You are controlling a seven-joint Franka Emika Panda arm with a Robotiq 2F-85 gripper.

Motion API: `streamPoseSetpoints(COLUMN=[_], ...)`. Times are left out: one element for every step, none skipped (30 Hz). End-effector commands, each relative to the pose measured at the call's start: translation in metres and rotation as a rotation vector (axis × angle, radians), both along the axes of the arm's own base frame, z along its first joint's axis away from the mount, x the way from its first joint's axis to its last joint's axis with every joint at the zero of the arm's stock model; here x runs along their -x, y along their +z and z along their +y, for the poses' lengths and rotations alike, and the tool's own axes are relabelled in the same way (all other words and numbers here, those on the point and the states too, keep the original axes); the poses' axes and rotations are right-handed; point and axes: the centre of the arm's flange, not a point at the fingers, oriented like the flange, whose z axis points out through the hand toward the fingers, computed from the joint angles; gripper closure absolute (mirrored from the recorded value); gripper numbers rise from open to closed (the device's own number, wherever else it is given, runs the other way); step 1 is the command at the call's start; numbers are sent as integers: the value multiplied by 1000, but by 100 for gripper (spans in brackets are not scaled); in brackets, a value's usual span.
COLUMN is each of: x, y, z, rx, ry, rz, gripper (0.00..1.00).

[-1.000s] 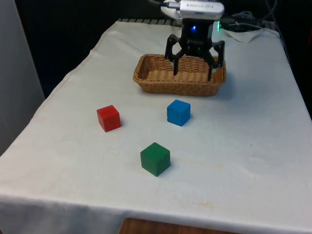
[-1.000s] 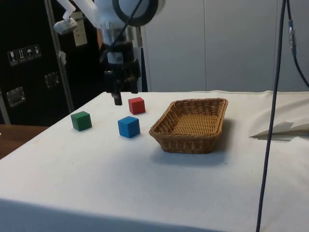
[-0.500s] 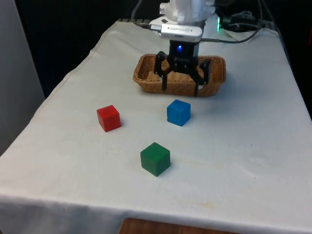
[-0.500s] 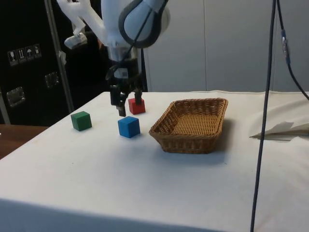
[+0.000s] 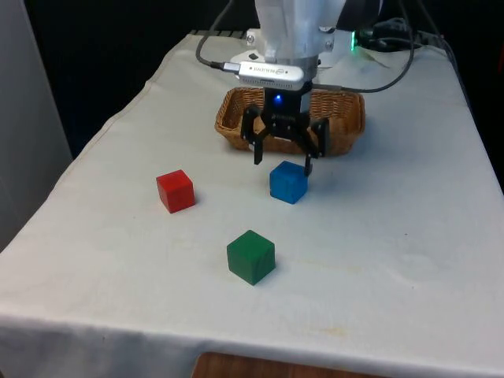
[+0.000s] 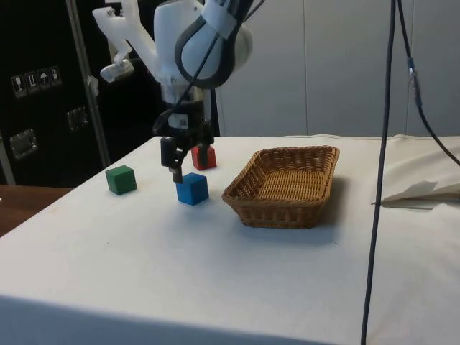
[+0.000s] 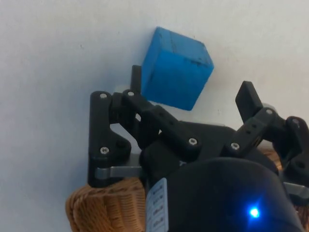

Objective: Pick up the blue cube and place it into the basket.

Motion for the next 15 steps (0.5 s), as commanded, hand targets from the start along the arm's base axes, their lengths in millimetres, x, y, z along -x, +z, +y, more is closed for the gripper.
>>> streamPoseSetpoints(x=[0,0,0,0,1,1,1,1,1,1,1,1,1,1,1], y=[-4,-5,-7,-9,-15,-16,-16,-16,-20,-21,-22,-23,-24,-24,-25], z=[1,1,1,1,1,2,2,2,1,1,1,1,1,1,1], rx=[-10,-10,-10,-11,-12,-13,-13,-13,-12,-11,-12,-11,-10,-10,-9], ry=[-8,-8,-10,-13,-18,-20,-20,-20,-24,-25,-26,-27,-26,-29,-30], rz=[-6,-6,-3,-2,1,0,0,0,1,1,1,1,1,2,2], gripper=[0,0,0,0,0,0,0,0,0,0,0,0,0,0,0])
